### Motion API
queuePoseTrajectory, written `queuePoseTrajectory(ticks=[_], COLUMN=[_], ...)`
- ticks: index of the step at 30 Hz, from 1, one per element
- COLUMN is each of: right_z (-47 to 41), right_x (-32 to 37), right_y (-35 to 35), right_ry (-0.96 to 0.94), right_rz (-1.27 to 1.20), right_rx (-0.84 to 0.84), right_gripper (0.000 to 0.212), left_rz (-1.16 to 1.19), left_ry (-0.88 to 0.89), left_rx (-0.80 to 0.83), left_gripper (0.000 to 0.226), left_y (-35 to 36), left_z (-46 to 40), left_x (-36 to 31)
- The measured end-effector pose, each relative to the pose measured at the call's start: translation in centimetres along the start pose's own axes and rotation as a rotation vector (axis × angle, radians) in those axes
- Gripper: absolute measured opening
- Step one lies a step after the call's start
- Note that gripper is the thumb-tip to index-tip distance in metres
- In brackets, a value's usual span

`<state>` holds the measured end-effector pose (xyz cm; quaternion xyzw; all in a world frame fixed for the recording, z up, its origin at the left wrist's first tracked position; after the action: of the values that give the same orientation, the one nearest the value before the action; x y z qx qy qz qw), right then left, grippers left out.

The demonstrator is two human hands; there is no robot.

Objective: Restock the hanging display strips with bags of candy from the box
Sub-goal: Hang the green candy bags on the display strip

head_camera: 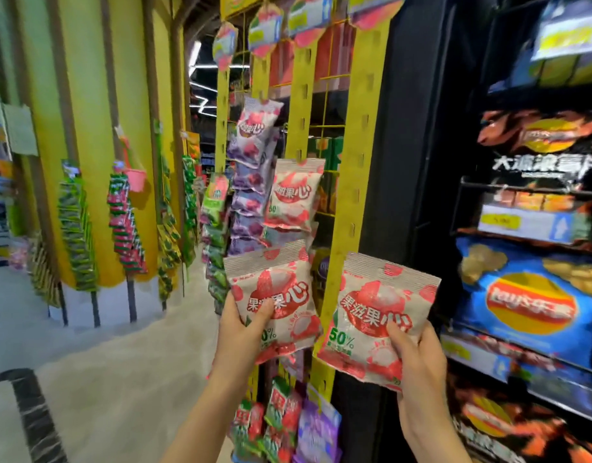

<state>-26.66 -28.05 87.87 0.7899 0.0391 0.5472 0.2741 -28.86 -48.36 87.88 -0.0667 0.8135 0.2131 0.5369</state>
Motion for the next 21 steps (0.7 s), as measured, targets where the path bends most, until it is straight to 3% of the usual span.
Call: queuePoseTrajectory(ticks=[6, 10, 18, 21], right_z=[-5.4, -8.5, -11.4, -12.0], right_x=[1.2, 3.2, 6.7, 7.2], right_y=[4.0, 7.3, 13.0, 14.7], right_ry=[-0.205, -0.408, -0.755, -0.822], right_rz=[0.058, 0.100, 0.132, 0.187], right_rx=[0.004, -0.012, -0.060, -0.086], right_gripper=[0.019, 0.021, 0.054, 0.057], left_rz=[-0.014, -0.044, -0.014, 0.018], left_ry=[0.128, 0.211, 0.439, 0.509], left_rx=[0.050, 0.116, 0.253, 0.322], left_gripper=[0.032, 0.048, 0.077, 0.071], left_y=[2.0, 3.3, 5.5, 6.8], left_z=[-8.3, -14.1, -22.1, -23.9], left_x=[-2.3, -4.6, -9.4, -10.6])
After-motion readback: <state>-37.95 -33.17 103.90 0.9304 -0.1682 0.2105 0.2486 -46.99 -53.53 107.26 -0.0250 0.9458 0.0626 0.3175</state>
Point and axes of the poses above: each hand's wrist, its own z-axis away from the middle knuckle, its own y-axis out of the palm, x = y × z, the point moved 2 cm from there along -z, towards the middle knuckle, and after that the axes turned 7 degrees about -x, right-handed, at the moved point
